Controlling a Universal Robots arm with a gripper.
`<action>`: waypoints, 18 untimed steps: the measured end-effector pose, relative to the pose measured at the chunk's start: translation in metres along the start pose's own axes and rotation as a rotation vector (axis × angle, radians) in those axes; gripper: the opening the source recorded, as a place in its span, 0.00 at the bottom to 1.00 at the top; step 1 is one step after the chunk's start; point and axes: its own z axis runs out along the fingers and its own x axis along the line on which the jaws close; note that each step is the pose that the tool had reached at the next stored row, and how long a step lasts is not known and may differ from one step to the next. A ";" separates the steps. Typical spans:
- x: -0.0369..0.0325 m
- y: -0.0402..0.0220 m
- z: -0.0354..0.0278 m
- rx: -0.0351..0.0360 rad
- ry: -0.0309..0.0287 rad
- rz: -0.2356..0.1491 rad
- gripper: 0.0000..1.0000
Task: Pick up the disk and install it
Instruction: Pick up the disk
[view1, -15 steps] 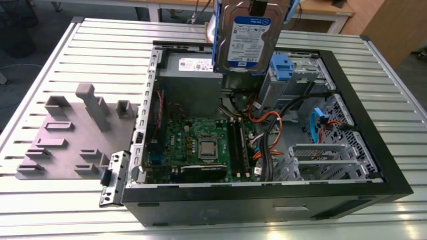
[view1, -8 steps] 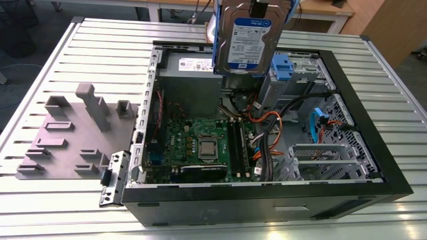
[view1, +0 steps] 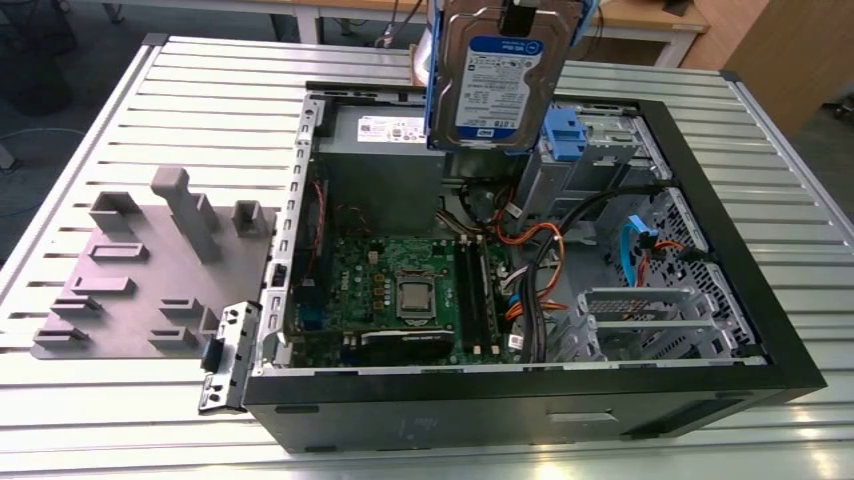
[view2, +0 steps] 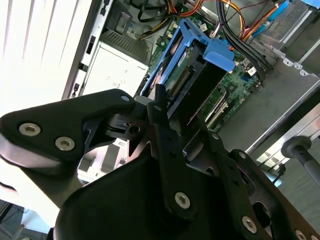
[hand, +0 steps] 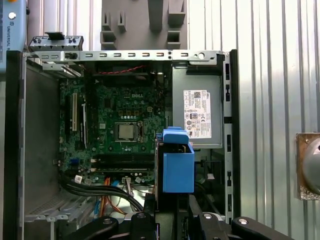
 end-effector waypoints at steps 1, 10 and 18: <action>0.0002 0.0000 0.0000 0.0000 0.0004 0.000 0.35; 0.0038 -0.0001 -0.0001 0.0001 0.0054 0.000 0.35; 0.0089 -0.0003 -0.0001 0.0002 0.0087 0.000 0.35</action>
